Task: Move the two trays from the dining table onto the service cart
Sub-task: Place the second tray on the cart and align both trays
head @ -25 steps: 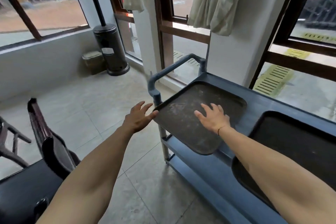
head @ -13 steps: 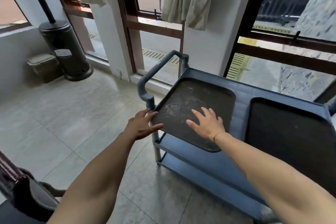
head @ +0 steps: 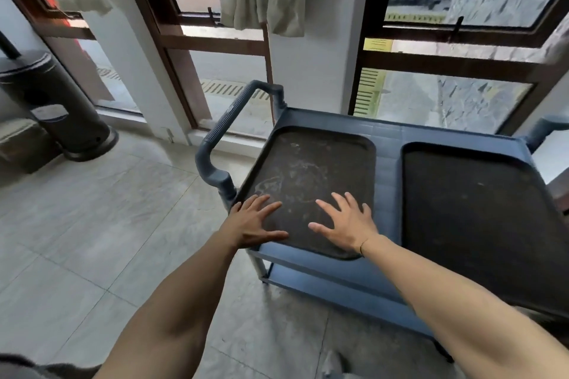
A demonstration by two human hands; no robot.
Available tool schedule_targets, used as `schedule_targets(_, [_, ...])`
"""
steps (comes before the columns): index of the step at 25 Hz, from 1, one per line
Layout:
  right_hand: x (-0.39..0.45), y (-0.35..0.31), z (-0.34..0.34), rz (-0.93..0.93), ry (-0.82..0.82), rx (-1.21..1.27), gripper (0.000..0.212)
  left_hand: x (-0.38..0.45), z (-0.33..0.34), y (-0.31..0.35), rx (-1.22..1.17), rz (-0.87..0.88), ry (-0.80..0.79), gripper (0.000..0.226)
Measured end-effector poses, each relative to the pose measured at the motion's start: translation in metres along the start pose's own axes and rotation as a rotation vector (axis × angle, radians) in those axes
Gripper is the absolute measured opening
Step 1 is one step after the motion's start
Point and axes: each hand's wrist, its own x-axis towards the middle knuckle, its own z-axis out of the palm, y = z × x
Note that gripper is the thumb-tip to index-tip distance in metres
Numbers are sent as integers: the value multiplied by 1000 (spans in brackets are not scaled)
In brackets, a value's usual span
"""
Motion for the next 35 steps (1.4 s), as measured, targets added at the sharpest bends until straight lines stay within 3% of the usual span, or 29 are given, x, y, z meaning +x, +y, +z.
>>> schedule_targets(12, [-1, -7, 36, 38, -83, 62, 111, 15, 27, -28, 75, 196, -82, 102])
schedule_targets(23, [-17, -48, 61, 227, -131, 29, 97, 16, 33, -51, 148, 331, -47, 86])
schedule_targets(31, [1, -43, 61, 218, -107, -11, 86, 34, 30, -56, 208, 394, -36, 80])
schedule_targets(35, [18, -38, 56, 174, -106, -35, 81, 47, 26, -56, 276, 454, -45, 62])
